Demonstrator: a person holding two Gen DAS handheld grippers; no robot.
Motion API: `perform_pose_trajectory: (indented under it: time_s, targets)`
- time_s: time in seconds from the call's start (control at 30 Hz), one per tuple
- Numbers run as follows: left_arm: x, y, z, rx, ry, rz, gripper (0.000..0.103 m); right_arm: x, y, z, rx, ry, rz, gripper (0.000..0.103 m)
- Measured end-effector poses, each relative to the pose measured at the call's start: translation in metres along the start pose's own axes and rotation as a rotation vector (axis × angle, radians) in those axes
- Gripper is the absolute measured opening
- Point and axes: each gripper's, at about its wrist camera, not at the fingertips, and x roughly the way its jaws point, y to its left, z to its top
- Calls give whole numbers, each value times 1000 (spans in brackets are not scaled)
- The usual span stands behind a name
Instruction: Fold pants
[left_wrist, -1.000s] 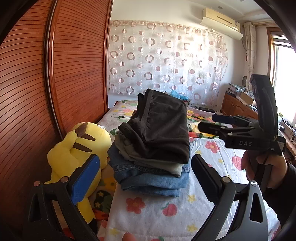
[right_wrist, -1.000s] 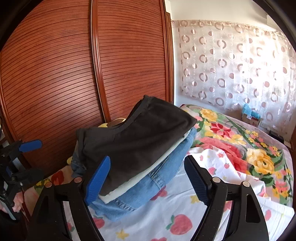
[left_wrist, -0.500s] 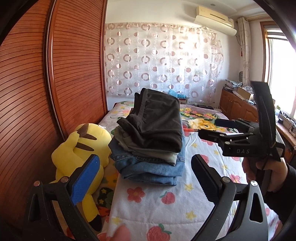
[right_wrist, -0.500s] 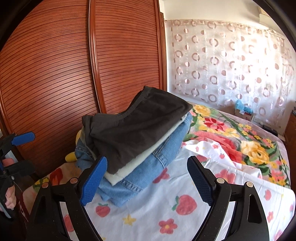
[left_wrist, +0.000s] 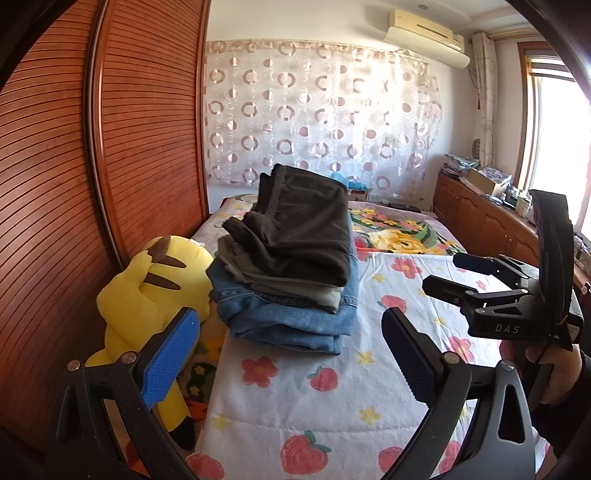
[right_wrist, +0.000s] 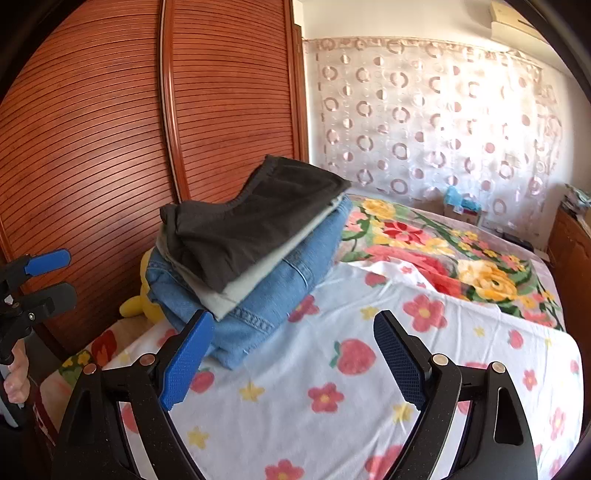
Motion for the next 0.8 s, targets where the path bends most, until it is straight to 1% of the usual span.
perform_pose_trajectory:
  time_s: [0.27,0.4,0.53,0.8]
  targets:
    - [-4,-15,-12,22,16,-31,99,-29,8,-14,28,-3,-34,89]
    - [-9,-26,-17,31,21,-59,99,-49,10,-26,53,-9,-52,89]
    - [-14,-43,-20,58,24,-77,99,-71,10,-35,71,-18,-86,89]
    - [-23,-82,-20,97,18,-141,99,-113,6,-52,103,-29,-159,89]
